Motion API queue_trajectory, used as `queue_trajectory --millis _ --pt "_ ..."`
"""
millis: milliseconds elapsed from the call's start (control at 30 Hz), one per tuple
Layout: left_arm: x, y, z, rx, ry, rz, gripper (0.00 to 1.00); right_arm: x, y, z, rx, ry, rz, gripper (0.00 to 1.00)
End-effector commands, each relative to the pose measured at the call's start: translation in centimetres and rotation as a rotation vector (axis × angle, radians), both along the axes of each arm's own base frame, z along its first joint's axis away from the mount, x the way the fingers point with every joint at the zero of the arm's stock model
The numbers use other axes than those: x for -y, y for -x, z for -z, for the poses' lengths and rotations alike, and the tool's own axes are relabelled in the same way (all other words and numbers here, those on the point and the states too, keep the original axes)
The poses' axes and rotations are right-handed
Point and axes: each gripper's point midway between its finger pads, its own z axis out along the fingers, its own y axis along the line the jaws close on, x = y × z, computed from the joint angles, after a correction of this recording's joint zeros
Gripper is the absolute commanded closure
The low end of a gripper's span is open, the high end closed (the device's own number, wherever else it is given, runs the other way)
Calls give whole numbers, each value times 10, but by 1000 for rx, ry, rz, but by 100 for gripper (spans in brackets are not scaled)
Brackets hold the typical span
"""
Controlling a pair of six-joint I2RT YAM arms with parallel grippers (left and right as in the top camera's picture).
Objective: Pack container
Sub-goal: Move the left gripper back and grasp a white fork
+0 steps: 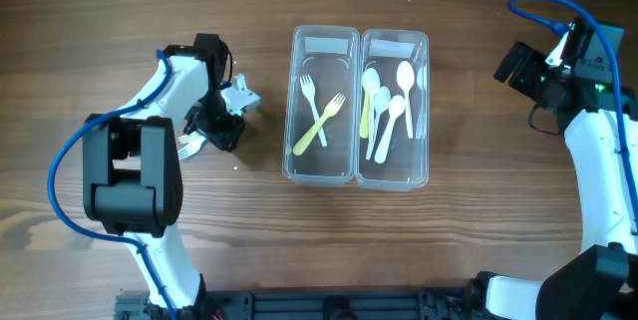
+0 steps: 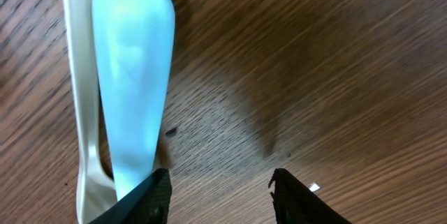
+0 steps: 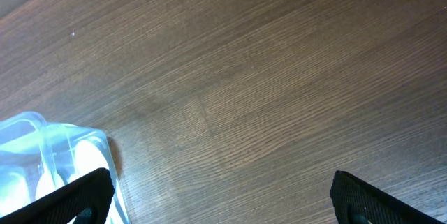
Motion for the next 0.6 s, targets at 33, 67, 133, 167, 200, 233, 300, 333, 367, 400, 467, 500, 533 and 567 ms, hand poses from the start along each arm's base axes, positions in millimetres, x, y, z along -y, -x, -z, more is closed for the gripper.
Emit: queue_trajectory --millis 33,67,133,167,200,233,300,333,367,400,467,500,533,567 --pt "4 10 2 -43 35 15 53 -1 -3 1 3 -8 -3 0" --pt "6 11 2 -47 38 16 53 -1 -3 2 0 -8 -3 0" --pt "9 14 1 -59 40 25 53 -1 -3 3 -2 -8 -3 0" --pt "11 17 1 -68 39 32 53 -1 -3 3 -1 -8 -2 0" --pt "13 18 0 -75 37 39 53 -1 -4 3 0 -8 -3 0" --pt "16 21 0 -83 36 48 53 -1 -4 2 2 -7 -3 0" --pt "19 24 -1 -92 23 69 53 0 -5 3 3 -7 -3 0" --pt "18 24 -1 -93 5 80 53 0 -5 3 2 -7 -3 0" --pt "17 25 -1 -93 -13 90 55 0 -5 5 -1 -9 -3 0" --pt "16 25 -1 -92 -27 96 59 0 -6 6 -6 -10 -3 0" --pt "15 24 -2 -86 -29 97 62 0 -6 8 -11 -11 -3 0" --pt "16 22 -3 -80 -29 97 63 0 -6 9 -14 -12 -3 0" --pt "15 20 -5 -73 -29 96 64 0 -6 10 -15 -12 -3 0" --pt "15 16 -7 -60 -31 94 64 0 -6 11 -18 -13 -3 0"
